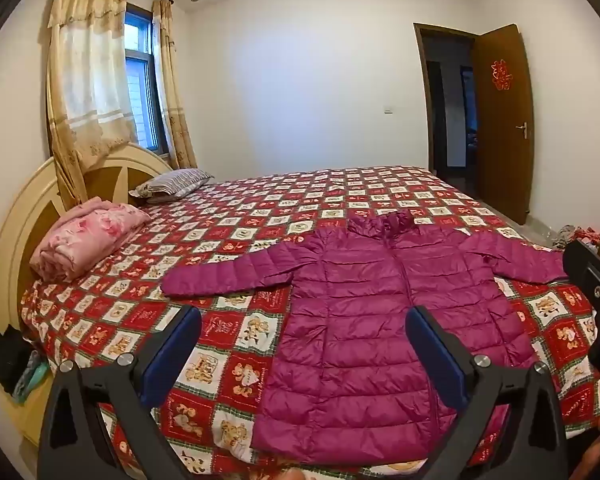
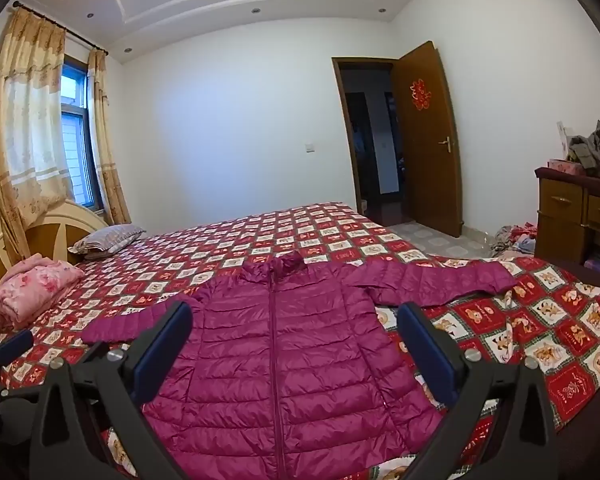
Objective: Fold large clothes
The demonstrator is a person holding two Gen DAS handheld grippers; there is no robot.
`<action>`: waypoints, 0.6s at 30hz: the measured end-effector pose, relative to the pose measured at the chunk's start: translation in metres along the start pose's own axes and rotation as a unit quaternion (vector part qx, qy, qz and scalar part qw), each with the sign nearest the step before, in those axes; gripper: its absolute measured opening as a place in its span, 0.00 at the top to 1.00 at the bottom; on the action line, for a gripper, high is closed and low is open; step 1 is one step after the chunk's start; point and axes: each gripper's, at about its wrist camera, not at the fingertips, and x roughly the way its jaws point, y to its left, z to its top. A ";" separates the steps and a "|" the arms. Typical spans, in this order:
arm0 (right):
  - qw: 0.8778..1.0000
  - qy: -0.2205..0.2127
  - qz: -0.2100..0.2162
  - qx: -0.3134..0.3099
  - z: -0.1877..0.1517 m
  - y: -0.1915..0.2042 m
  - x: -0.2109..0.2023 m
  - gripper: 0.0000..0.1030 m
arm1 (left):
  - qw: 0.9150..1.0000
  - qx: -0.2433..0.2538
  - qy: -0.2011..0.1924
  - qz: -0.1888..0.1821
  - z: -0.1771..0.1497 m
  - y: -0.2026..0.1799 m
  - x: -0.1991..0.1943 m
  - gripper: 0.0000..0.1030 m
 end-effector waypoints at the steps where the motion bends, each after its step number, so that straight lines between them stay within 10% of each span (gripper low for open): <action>1: 1.000 0.001 0.001 0.000 0.000 0.000 0.000 0.00 | 1.000 -0.004 0.001 -0.003 0.000 0.001 0.000 0.01; 18: 1.000 0.010 0.001 0.005 0.000 -0.001 0.002 0.00 | 1.000 -0.012 0.007 -0.012 -0.001 -0.001 -0.001 0.01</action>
